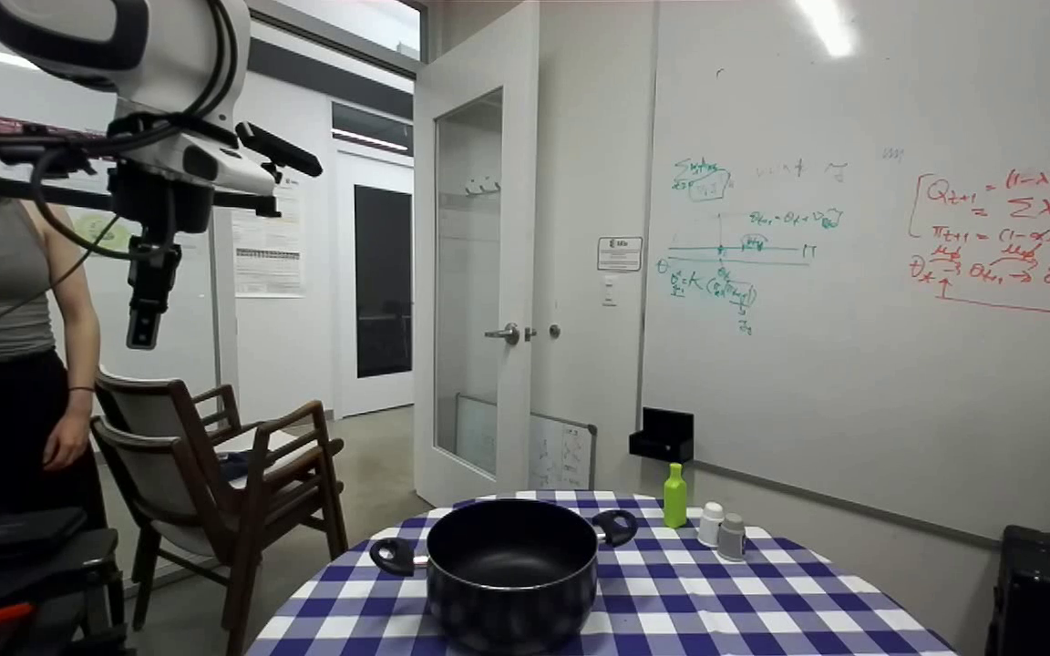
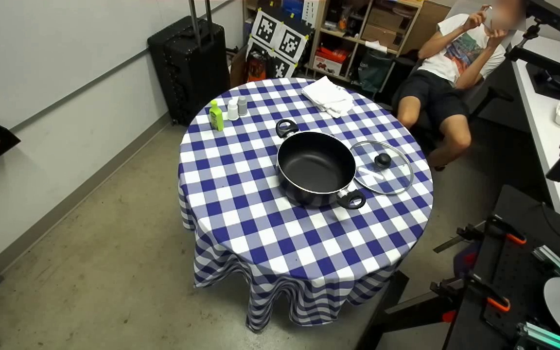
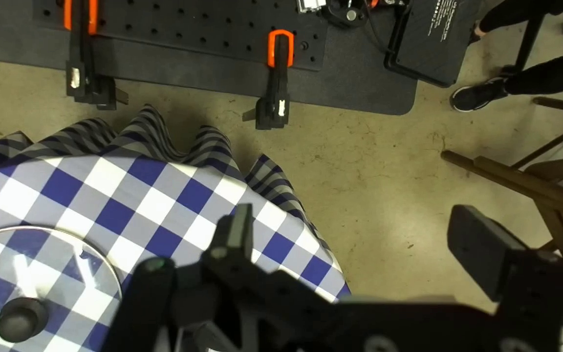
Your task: Cover the pot
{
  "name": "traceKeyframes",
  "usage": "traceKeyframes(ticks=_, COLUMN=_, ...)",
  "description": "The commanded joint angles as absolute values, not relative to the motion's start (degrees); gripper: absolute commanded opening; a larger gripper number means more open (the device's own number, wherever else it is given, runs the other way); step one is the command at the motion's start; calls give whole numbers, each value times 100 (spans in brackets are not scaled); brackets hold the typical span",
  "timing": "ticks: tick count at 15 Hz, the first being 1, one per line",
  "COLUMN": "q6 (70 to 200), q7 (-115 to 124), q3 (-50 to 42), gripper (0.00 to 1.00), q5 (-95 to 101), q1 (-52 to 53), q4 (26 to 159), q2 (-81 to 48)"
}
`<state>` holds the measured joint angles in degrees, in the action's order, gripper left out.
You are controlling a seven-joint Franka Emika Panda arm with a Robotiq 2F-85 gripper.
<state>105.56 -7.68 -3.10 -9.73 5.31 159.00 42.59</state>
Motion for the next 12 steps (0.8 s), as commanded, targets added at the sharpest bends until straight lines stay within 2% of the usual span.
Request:
traceKeyframes(ticks=1, q6=10823, q7=-687, q3=-286, gripper=100, q5=-881, q1=286, q4=15802, q2=3880)
traceKeyframes(ticks=12, q6=12918, q7=-699, q3=-873, gripper=100, q5=-524, q1=-638, q4=14600, q2=1058)
